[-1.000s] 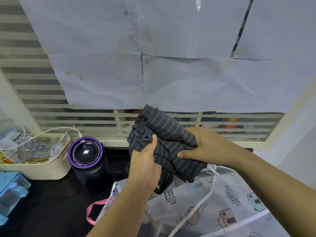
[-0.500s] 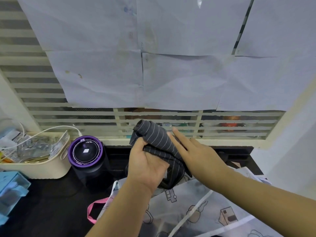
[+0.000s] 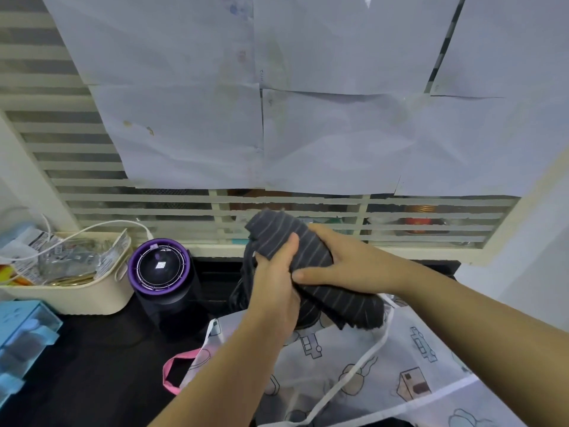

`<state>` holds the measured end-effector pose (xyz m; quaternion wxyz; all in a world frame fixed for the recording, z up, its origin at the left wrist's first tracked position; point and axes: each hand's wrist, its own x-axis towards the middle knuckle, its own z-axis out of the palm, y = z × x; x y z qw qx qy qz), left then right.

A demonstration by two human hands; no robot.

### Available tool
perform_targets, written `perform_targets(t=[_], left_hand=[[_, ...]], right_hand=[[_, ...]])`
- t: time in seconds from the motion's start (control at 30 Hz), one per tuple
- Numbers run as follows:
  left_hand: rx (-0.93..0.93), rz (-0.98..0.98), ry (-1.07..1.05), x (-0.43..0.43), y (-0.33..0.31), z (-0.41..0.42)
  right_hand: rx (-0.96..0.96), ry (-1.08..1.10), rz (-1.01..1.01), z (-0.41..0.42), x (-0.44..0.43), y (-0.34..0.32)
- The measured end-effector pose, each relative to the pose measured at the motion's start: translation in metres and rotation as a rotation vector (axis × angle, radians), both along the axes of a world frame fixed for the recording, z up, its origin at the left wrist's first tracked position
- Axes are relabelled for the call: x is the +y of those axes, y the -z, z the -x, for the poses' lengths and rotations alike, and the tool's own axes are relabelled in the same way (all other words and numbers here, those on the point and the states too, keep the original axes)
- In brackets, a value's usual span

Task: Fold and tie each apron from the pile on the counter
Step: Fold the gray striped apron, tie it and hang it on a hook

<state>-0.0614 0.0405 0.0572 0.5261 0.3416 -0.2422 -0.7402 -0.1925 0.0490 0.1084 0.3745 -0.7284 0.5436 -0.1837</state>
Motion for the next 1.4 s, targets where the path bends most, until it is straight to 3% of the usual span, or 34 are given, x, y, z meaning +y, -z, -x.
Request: perform_targets(t=[0.2, 0.37, 0.5, 0.6, 0.7, 0.77, 0.87, 0.97, 1.03, 1.1, 1.23, 1.33, 1.4], left_hand=[[-0.496, 0.364, -0.017, 0.009, -0.004, -0.005], [-0.707, 0.532, 0.213, -0.007, -0.026, -0.037], [-1.255, 0.707, 0.463, -0.033, -0.029, -0.061], [-1.699, 0.641, 0.792, -0.041, -0.018, -0.057], [-1.909, 0.640, 1.174, -0.022, -0.016, -0.039], [-1.948, 0.747, 1.204, -0.005, -0.022, -0.031], [-2.097, 1.247, 0.950, 0.007, -0.033, -0.029], [-1.987, 1.440, 0.667, -0.002, -0.050, -0.033], [-1.851, 1.380, 0.611, -0.015, -0.063, -0.039], [-1.624, 1.178, 0.633, -0.026, -0.073, -0.045], [-1.142, 0.785, 0.564, -0.046, -0.072, -0.057], [-0.544, 0.368, 0.573, -0.054, -0.059, -0.068], [-0.103, 0.153, 0.532, -0.055, -0.047, -0.073]], right_hand=[[-0.039, 0.055, -0.070, 0.007, 0.000, 0.001], [0.016, 0.087, -0.099, 0.025, 0.005, -0.001], [0.196, 0.165, 0.001, 0.036, 0.004, -0.001], [0.291, 0.223, 0.081, 0.039, -0.005, 0.000], [0.488, 0.242, 0.158, 0.038, -0.012, 0.006], [0.657, 0.255, 0.250, 0.039, -0.013, 0.014], [0.991, 0.208, 0.440, 0.041, -0.013, 0.027], [1.171, 0.050, 0.481, 0.043, -0.009, 0.039], [1.198, -0.087, 0.581, 0.043, -0.009, 0.048], [1.152, -0.178, 0.747, 0.045, -0.009, 0.057], [0.871, -0.352, 0.949, 0.046, -0.007, 0.060], [0.648, -0.363, 0.994, 0.042, 0.002, 0.052], [0.549, -0.249, 0.967, 0.038, 0.006, 0.045]])
